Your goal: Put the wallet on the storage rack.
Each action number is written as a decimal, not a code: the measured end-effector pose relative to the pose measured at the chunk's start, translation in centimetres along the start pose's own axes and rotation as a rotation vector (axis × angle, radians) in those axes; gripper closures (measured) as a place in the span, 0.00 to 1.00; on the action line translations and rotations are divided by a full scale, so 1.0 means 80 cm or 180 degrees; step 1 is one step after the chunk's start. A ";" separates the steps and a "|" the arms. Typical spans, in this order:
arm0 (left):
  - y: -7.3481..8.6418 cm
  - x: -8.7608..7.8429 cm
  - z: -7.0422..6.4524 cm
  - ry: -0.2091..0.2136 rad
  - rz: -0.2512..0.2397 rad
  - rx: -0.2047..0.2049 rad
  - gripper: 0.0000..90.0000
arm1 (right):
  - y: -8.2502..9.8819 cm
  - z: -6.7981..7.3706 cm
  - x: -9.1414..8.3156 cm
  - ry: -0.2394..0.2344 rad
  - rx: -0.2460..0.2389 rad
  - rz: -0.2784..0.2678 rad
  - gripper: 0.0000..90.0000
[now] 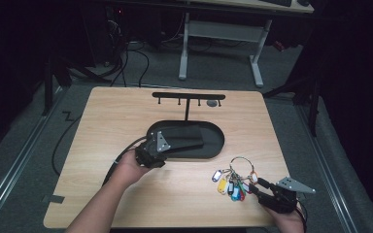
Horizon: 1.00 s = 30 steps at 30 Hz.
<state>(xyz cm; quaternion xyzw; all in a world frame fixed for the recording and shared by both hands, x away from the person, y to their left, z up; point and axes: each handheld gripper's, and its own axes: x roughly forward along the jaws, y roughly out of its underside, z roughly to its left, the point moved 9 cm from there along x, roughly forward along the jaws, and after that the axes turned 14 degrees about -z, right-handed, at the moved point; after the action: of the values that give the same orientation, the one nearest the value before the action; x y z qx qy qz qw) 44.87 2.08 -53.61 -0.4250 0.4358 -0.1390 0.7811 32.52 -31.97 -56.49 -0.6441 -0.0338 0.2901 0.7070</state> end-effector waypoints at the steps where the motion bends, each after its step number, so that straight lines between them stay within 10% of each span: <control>1: 0.003 -0.002 -0.002 0.0006 -0.0019 -0.0034 0.56 | 0.000 0.000 0.000 -0.0003 0.0001 -0.0002 0.56; 19: 0.107 -0.081 -0.054 0.0259 -0.0127 -0.0844 0.54 | 0.004 -0.001 0.000 -0.0005 0.0010 0.0060 0.62; 30: 0.148 -0.124 -0.055 -0.0012 -0.0375 -0.1151 0.43 | 0.009 0.001 0.002 -0.0014 -0.0007 0.0128 0.64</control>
<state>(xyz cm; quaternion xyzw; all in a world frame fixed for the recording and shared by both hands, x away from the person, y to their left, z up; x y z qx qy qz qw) 33.78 12.63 -58.42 -0.5835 0.4265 -0.1032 0.6834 32.37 -31.81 -57.20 -0.6448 -0.0227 0.3056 0.7003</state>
